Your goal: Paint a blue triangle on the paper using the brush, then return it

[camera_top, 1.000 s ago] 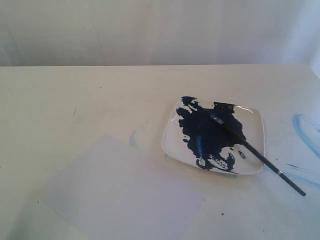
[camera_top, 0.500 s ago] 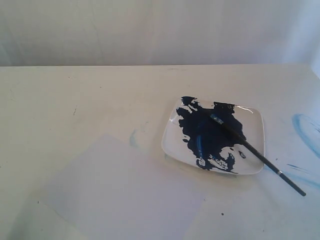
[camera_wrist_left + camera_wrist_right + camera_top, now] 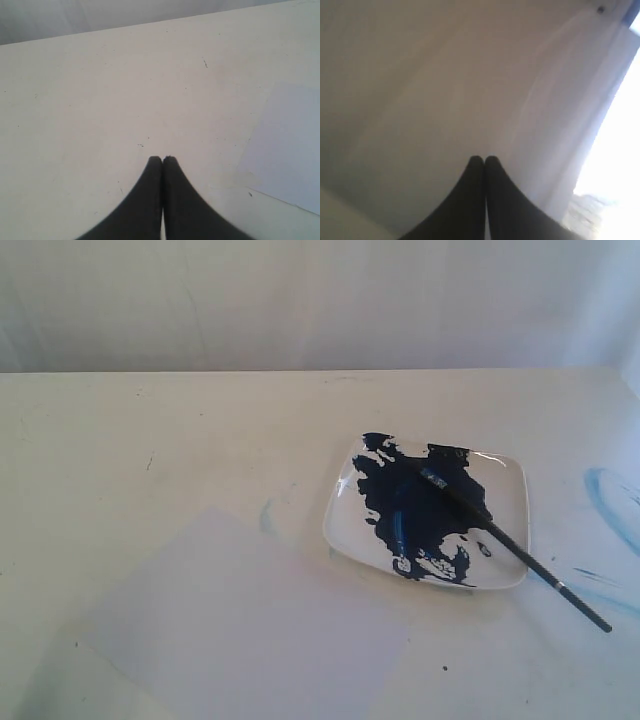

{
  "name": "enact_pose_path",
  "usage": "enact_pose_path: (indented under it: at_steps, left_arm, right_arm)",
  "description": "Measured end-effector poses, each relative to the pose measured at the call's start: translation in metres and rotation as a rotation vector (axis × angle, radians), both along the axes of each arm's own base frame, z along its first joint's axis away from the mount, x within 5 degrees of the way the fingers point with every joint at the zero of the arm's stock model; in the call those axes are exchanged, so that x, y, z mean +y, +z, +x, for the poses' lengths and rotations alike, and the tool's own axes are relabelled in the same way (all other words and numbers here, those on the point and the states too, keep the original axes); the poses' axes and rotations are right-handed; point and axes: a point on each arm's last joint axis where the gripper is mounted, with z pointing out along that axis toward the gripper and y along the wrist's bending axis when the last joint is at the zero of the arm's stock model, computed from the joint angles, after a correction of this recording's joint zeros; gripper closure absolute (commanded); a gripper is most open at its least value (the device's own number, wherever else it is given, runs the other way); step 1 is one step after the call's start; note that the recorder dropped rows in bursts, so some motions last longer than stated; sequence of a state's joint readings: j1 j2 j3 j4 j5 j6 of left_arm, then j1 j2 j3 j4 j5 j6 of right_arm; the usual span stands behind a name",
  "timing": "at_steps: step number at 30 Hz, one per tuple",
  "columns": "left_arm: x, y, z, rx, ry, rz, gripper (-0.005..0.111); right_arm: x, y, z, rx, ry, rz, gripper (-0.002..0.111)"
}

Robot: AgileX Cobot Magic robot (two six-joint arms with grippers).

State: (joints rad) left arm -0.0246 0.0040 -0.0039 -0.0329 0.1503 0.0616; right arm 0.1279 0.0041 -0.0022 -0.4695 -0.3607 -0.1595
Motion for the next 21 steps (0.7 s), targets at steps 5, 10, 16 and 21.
enact_pose_path:
  at_steps: [5,10,16,21]
  left_arm:
    - [0.000,0.000,0.000,0.000,0.000,0.000,0.107]
    - [0.000,0.000,0.000,0.000,0.000,0.000,0.107]
    - [0.000,0.000,0.000,0.000,0.000,0.000,0.107]
    - [0.000,0.000,0.000,0.000,0.000,0.000,0.107]
  right_arm:
    - [-0.009,0.025,-0.014,-0.170,0.252,0.560,0.108]
    - [-0.027,0.041,-0.009,-0.015,0.217,0.972,0.108]
    - [-0.013,0.053,0.021,0.404,0.111,0.884,0.108]
    - [0.000,0.049,0.052,0.761,0.040,0.812,0.108]
